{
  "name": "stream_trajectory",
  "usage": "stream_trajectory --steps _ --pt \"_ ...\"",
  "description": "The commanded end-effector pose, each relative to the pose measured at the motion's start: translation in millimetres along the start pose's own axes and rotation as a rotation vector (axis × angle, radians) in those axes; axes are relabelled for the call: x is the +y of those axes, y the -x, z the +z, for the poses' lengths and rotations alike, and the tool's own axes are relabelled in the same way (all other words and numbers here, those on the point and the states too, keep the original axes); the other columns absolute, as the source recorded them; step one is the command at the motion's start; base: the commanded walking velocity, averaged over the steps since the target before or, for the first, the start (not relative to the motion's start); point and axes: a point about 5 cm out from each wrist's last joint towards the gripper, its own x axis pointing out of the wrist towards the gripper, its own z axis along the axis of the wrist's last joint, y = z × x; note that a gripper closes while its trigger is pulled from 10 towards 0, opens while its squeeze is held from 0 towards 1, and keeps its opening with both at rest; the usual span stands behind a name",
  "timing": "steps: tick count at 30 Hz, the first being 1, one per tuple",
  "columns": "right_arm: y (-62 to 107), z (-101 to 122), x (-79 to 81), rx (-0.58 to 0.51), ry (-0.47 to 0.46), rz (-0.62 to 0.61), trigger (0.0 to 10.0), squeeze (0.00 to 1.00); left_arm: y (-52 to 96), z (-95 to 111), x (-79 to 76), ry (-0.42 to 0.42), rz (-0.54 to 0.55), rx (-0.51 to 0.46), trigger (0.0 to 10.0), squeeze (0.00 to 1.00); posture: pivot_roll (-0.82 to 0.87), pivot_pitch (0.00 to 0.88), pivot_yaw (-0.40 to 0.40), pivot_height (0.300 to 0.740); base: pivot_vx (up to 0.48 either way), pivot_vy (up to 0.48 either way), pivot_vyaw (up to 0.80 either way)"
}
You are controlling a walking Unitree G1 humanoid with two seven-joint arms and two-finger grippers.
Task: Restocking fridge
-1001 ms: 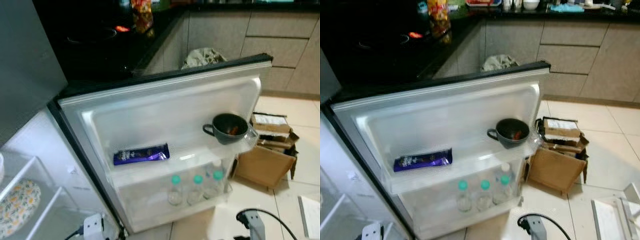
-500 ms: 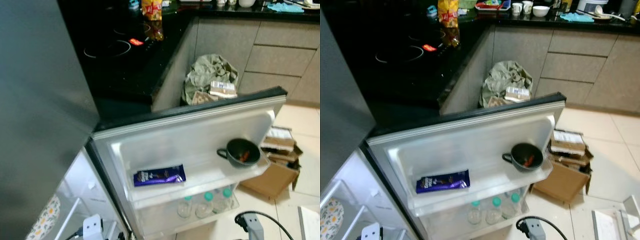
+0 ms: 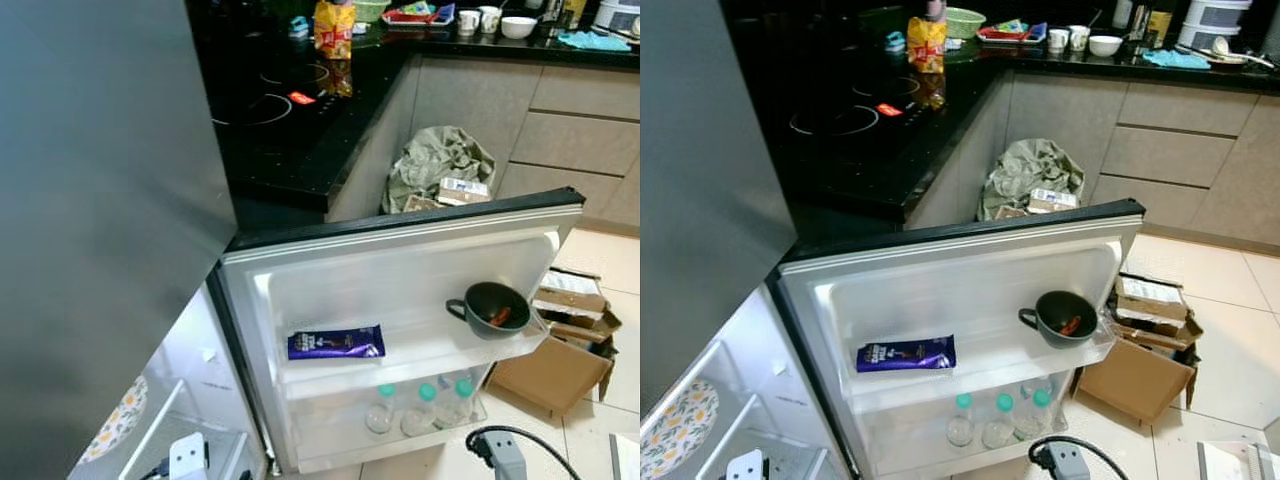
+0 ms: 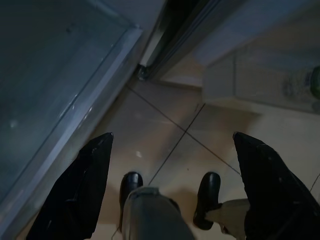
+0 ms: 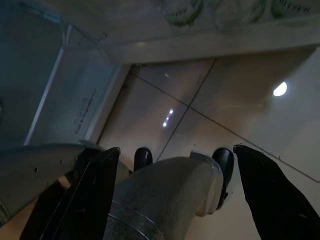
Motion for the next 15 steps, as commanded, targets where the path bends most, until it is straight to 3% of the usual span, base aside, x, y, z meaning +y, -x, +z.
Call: stream_trajectory --steps 1,15 --pt "1.5 -5 -1.7 0.019 -0.004 -0.017 10.0 0.00 0.5 -2 0.3 -0.004 -0.005 0.018 10.0 0.00 -0.14 0.000 0.010 0.740 0.000 -0.405 0.00" --pt "3.8 -16 -2.9 0.055 0.000 -0.052 10.0 0.00 1.4 -7 -1.4 0.008 -0.025 0.040 10.0 0.00 -0.14 0.000 0.012 0.740 0.000 -0.436 0.00"
